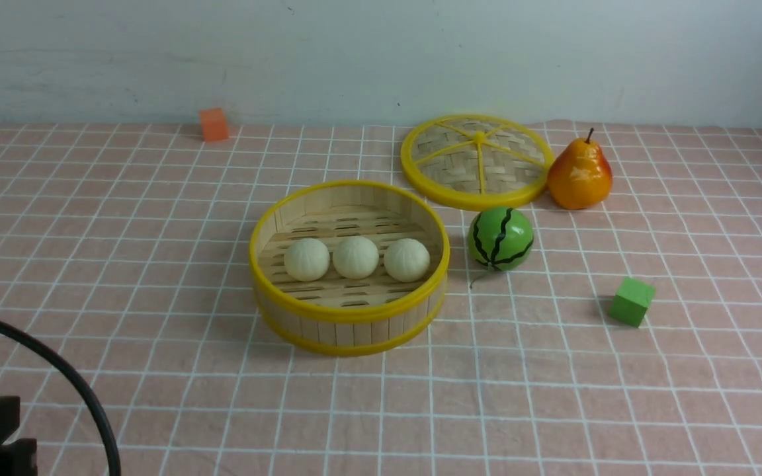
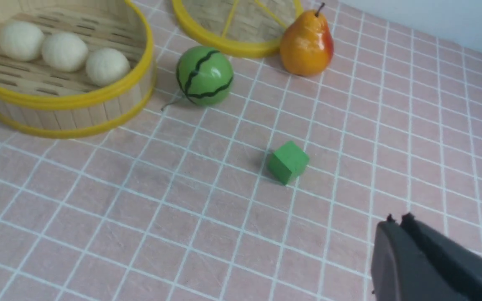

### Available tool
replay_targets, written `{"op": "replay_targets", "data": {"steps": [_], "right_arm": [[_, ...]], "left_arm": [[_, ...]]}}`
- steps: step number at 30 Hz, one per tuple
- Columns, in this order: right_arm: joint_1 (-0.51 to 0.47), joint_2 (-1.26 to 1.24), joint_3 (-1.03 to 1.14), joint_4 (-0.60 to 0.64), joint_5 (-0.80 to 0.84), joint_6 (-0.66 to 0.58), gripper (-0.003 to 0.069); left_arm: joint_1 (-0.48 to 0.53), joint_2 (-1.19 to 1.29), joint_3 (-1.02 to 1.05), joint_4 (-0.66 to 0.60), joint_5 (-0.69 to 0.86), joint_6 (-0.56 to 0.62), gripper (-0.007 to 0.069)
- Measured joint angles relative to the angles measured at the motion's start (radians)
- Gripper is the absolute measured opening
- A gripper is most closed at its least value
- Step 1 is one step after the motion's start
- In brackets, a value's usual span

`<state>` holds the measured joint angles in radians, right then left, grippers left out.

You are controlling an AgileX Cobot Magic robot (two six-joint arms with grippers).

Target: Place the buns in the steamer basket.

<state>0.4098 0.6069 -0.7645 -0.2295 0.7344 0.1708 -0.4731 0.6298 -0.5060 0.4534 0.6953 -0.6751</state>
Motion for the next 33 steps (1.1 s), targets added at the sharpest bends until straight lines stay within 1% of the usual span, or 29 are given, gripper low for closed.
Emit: {"op": "replay_targets", "data": {"steps": [2,3,4,5,6,7,8,10,14,17,19,21,22,23,25,27,29,30,31,33], "right_arm": [[0.0,-0.05,0.138,0.045,-0.102,0.002,0.0],[0.0,-0.06,0.152,0.059,-0.125,0.003,0.0],[0.0,-0.103,0.277,0.144,-0.21,0.006,0.0001],[0.0,-0.106,0.288,0.144,-0.227,0.006,0.0001],[0.0,-0.126,0.372,0.216,-0.291,0.006,0.0003],[0.0,-0.128,0.381,0.229,-0.299,0.006,0.0003],[0.0,-0.136,0.433,0.279,-0.334,0.006,0.0005],[0.0,-0.142,0.514,0.325,-0.368,0.006,0.0007],[0.0,-0.148,0.585,0.289,-0.376,0.007,0.0007],[0.004,-0.174,0.611,0.204,-0.406,0.007,-0.0003],[-0.011,-0.218,0.637,0.162,-0.467,0.007,-0.0012],[-0.057,-0.287,0.686,0.156,-0.559,0.006,-0.0017],[-0.063,-0.295,0.697,0.157,-0.567,0.006,-0.0017],[-0.122,-0.362,0.738,0.178,-0.634,-0.01,-0.0017],[-0.199,-0.445,0.778,0.229,-0.669,-0.047,-0.0017],[-0.276,-0.533,0.788,0.266,-0.653,-0.101,-0.0017],[-0.361,-0.604,0.789,0.289,-0.597,-0.163,-0.0016],[-0.375,-0.606,0.789,0.29,-0.597,-0.171,-0.0016],[-0.419,-0.616,0.789,0.294,-0.555,-0.196,-0.0016],[-0.449,-0.617,0.789,0.295,-0.505,-0.203,-0.0016]], "left_arm": [[0.0,0.0,0.0,0.0,0.0,0.0,0.02],[0.0,0.0,0.0,0.0,0.0,0.0,0.02],[0.0,0.0,0.0,0.0,0.0,0.0,0.02],[0.0,0.0,0.0,0.0,0.0,0.0,0.02],[0.0,0.0,0.0,0.0,0.0,0.0,0.02],[0.0,0.0,0.0,0.0,0.0,0.0,0.02],[0.0,0.0,0.0,0.0,0.0,0.0,0.02],[0.0,0.0,0.0,0.0,0.0,0.0,0.0201],[0.0,0.0,0.0,0.0,0.0,0.0,0.0206],[0.0,0.0,0.0,0.0,0.0,0.0,0.0209],[0.0,0.0,0.0,0.0,0.0,0.0,0.0213],[0.0,0.0,0.0,0.0,0.0,0.0,0.0216],[0.0,0.0,0.0,0.0,0.0,0.0,0.0216],[0.0,0.0,0.0,0.0,0.0,0.0,0.0217],[0.0,0.0,0.0,0.0,0.0,0.0,0.0217],[0.0,0.0,0.0,0.0,0.0,0.0,0.0218],[0.0,0.0,0.0,0.0,0.001,0.0,0.022],[0.0,0.0,0.0,0.0,0.001,0.0,0.0221],[0.0,0.0,0.0,0.0,0.001,0.0,0.0222],[0.0,0.0,0.0,0.0,0.002,-0.001,0.0225]]}}
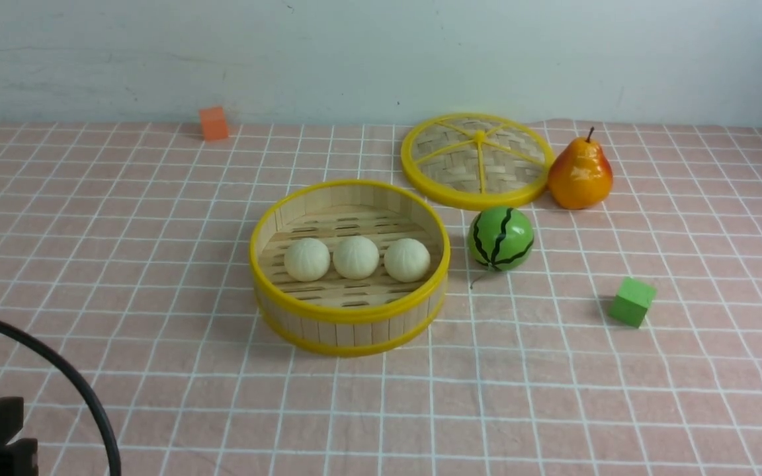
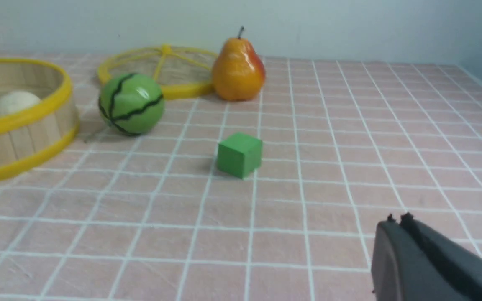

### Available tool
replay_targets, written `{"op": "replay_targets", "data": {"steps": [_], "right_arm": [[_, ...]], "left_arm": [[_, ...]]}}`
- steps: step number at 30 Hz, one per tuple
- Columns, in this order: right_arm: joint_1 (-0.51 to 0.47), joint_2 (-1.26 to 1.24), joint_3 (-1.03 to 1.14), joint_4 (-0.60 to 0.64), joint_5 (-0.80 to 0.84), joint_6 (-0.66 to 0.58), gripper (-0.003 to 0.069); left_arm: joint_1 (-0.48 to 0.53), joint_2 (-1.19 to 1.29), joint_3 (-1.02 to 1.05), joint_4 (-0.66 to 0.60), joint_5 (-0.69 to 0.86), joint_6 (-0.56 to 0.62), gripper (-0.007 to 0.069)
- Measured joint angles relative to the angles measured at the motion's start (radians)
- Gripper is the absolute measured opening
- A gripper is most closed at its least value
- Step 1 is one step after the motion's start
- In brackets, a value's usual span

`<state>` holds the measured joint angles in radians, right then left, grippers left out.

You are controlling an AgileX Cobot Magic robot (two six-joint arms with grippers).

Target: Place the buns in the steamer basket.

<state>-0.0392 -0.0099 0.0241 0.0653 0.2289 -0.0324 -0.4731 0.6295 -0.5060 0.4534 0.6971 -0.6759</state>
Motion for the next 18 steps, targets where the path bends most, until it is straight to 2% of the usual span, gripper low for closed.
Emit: {"op": "replay_targets", "data": {"steps": [5,18], "right_arm": [[-0.005,0.0,-0.001,-0.022,0.121,0.026,-0.0016],[-0.005,0.0,-0.008,-0.03,0.154,0.026,-0.0003]], "left_arm": [[0.0,0.0,0.0,0.0,0.0,0.0,0.0228],[0.0,0.0,0.0,0.0,0.001,0.0,0.0236]]}}
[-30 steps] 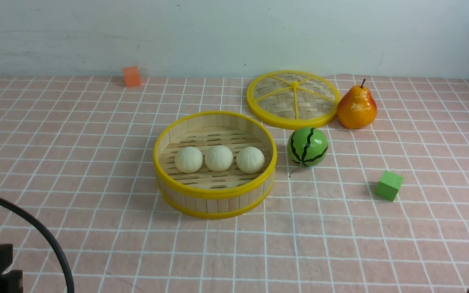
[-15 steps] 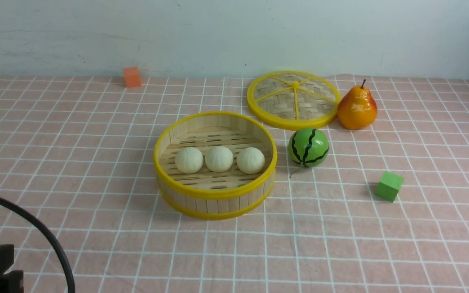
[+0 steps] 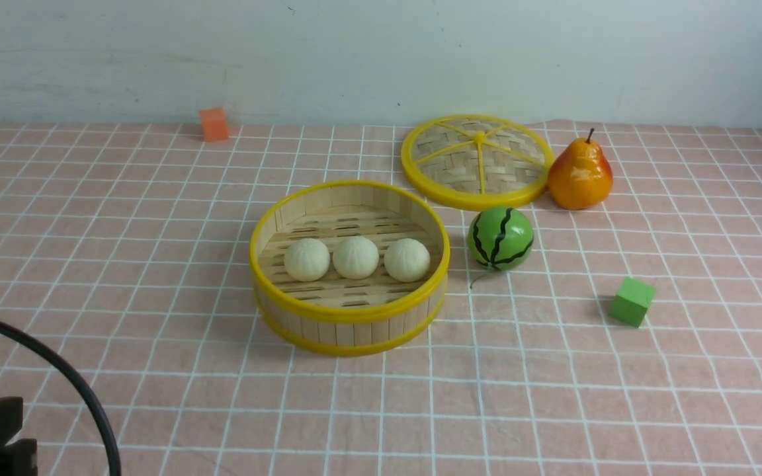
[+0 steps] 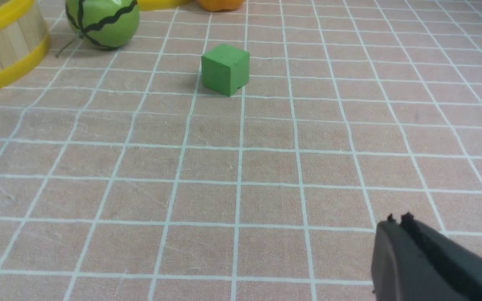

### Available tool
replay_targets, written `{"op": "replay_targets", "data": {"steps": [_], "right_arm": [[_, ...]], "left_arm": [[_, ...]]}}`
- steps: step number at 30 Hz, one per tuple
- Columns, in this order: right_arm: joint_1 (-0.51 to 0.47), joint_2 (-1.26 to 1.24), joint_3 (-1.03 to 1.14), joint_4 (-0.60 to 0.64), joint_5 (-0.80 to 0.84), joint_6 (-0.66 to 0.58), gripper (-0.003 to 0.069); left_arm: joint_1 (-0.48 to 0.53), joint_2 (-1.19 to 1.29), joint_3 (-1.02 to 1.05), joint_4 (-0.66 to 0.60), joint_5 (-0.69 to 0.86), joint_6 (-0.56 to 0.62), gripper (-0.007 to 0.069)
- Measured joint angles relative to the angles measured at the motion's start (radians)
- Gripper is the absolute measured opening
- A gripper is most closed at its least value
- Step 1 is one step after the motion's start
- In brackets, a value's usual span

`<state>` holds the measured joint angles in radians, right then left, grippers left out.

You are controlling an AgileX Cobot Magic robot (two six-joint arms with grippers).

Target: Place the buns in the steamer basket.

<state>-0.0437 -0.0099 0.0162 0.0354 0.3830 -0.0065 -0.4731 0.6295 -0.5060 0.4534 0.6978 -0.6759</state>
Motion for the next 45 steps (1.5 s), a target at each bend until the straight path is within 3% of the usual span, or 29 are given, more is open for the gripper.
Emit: {"op": "replay_targets", "data": {"steps": [12,15,19,23,24,25,30,34,45], "right_arm": [[0.0,0.0,-0.001,0.0,0.002,0.0,0.0003],[0.0,0.0,-0.001,0.0,0.002,0.0,0.0007],[0.0,0.0,-0.001,-0.001,0.002,0.0,0.001],[0.0,0.0,-0.001,-0.001,0.002,0.0,0.001],[0.0,0.0,-0.001,-0.001,0.002,0.0,0.001],[0.0,0.0,-0.001,-0.001,0.002,0.0,0.001],[0.0,-0.001,-0.001,-0.001,0.003,0.0,0.001],[0.0,-0.001,-0.001,-0.001,0.003,0.0,0.0014],[0.0,-0.001,-0.001,-0.001,0.003,0.0,0.0031]], "left_arm": [[0.0,-0.017,0.011,0.004,0.0,0.0,0.0237],[0.01,-0.117,0.04,0.025,0.012,0.0,0.0234],[0.083,-0.288,0.102,0.025,-0.12,0.0,0.022],[0.199,-0.451,0.192,-0.047,-0.293,0.011,0.0111],[0.268,-0.531,0.244,-0.105,-0.361,0.046,0.0033],[0.291,-0.556,0.272,-0.127,-0.377,0.062,0.0001],[0.428,-0.64,0.457,-0.314,-0.448,0.224,-0.0014],[0.446,-0.64,0.531,-0.414,-0.401,0.313,-0.0014],[0.448,-0.64,0.535,-0.47,-0.299,0.451,-0.0014]]}}
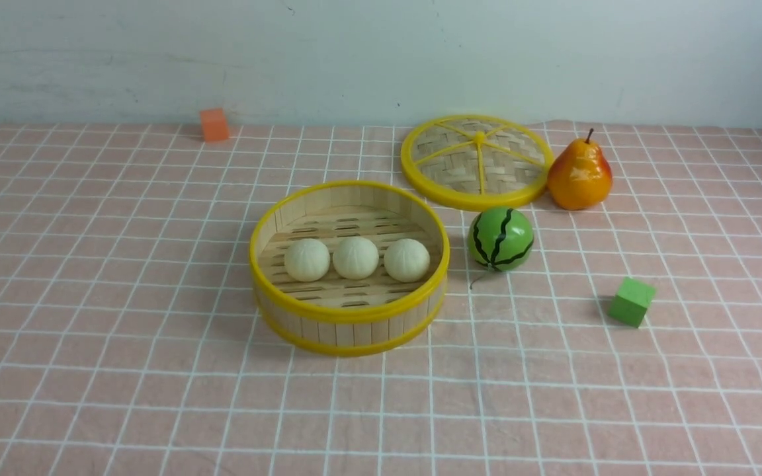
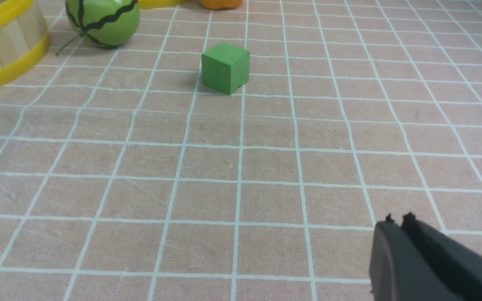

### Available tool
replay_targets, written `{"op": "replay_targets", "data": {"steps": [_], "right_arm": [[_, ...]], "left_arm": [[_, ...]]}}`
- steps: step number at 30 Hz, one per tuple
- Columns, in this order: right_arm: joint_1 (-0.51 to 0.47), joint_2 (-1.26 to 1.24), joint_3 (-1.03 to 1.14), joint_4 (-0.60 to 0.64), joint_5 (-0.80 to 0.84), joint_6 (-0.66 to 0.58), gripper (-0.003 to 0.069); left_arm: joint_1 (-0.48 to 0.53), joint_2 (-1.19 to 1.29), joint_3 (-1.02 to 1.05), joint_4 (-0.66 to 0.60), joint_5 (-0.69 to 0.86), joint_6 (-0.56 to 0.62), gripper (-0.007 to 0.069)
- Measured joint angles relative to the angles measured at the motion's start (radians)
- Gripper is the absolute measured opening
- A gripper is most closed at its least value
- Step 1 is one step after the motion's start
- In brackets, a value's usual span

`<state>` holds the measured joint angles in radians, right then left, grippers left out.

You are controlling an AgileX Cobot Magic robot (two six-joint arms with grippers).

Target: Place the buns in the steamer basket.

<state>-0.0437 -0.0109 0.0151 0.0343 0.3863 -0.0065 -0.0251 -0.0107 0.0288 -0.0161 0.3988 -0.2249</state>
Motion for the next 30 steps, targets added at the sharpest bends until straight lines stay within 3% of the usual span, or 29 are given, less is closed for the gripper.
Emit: {"op": "replay_targets", "data": {"steps": [30], "right_arm": [[0.0,0.0,0.0,-0.002,0.0,0.0,0.0069]], "left_arm": [[0.0,0.0,0.0,-0.008,0.002,0.011,-0.0014]]}}
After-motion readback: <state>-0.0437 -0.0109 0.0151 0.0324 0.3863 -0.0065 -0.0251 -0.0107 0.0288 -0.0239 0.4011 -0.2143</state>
